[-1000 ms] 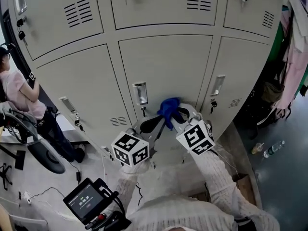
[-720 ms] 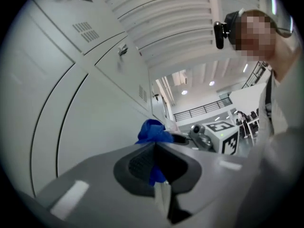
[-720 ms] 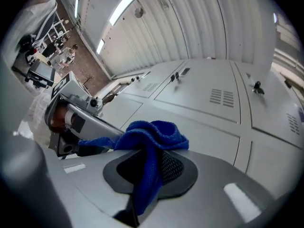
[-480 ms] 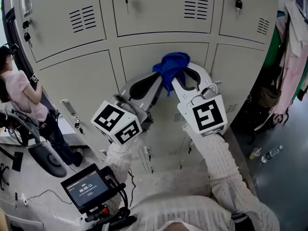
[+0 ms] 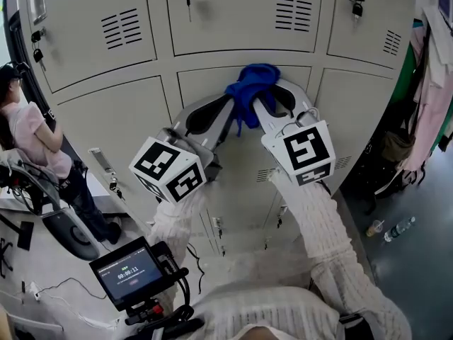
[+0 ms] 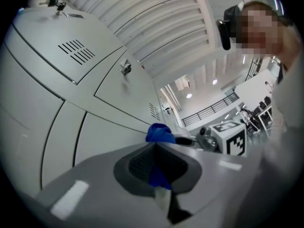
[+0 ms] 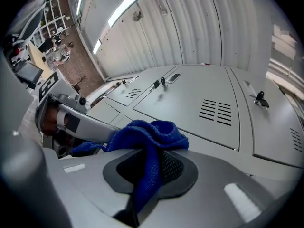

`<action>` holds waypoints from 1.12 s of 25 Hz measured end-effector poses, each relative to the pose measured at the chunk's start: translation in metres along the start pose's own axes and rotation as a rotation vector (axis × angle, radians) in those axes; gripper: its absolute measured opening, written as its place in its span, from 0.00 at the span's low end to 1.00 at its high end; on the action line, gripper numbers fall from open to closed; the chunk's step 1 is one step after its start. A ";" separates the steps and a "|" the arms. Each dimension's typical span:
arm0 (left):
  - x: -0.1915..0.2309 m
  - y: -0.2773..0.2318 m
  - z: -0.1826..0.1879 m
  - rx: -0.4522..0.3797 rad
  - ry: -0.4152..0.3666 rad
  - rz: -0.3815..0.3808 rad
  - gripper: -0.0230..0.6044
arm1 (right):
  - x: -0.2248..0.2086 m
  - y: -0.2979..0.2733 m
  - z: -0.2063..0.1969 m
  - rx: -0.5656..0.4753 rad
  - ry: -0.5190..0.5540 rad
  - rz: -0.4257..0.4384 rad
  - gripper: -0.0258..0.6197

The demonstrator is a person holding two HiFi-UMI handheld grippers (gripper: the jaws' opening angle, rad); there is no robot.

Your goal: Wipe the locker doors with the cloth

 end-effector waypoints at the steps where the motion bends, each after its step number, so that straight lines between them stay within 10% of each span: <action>1: 0.000 -0.002 0.000 0.006 -0.004 -0.006 0.04 | -0.001 0.000 0.000 0.001 0.001 0.006 0.13; 28: -0.005 0.022 -0.077 0.203 0.112 0.013 0.04 | 0.032 0.016 -0.053 0.084 -0.056 0.118 0.13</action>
Point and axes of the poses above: the fingertips, and each gripper's own axes: y backward along the fingers, x to its left, z out of its top, the point moved 10 cm from there along y, backward along the fingers, and after that the axes turned 6 degrees about z, right-handed, at the moved point
